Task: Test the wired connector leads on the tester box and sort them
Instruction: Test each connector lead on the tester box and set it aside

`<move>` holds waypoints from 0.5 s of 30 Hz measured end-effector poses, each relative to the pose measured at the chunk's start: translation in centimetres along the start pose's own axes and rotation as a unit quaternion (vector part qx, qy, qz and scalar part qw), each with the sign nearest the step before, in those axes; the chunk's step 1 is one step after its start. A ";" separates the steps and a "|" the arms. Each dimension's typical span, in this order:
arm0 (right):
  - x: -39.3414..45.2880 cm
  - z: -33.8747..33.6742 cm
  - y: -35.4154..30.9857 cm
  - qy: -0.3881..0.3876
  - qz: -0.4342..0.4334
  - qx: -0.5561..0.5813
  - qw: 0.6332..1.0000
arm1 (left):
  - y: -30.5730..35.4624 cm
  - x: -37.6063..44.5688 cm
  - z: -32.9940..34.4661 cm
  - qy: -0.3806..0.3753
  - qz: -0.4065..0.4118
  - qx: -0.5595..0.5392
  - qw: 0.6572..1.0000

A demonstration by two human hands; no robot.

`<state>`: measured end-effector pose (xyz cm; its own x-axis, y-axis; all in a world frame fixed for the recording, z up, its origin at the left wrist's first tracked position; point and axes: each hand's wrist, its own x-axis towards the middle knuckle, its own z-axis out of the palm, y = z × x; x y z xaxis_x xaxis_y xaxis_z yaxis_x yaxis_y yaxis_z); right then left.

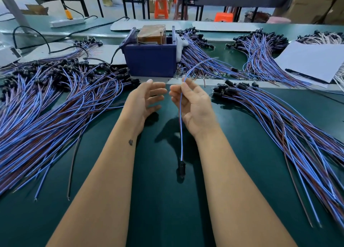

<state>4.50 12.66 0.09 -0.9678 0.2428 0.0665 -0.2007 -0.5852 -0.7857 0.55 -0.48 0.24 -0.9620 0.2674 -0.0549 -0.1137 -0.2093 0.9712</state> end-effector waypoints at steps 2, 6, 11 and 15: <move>-0.2 0.3 0.6 -0.021 -0.001 -0.101 0.995 | -0.1 0.0 0.1 0.004 0.007 0.004 1.000; -0.3 1.0 1.8 -0.025 -0.008 -0.243 0.970 | -0.3 -0.6 1.0 0.001 0.043 0.062 0.997; -0.4 1.2 2.2 -0.016 -0.024 -0.282 0.959 | -0.5 -0.8 1.3 0.005 0.052 0.053 0.997; -0.6 1.5 2.3 -0.015 -0.033 -0.281 0.959 | -0.6 -0.8 1.3 0.018 0.039 0.031 0.999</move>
<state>4.40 10.00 -0.78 -0.9615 0.2371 0.1387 -0.1565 -0.0581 -0.9860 1.67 0.69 0.01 -0.9758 0.2181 0.0148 -0.0229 -0.1697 0.9852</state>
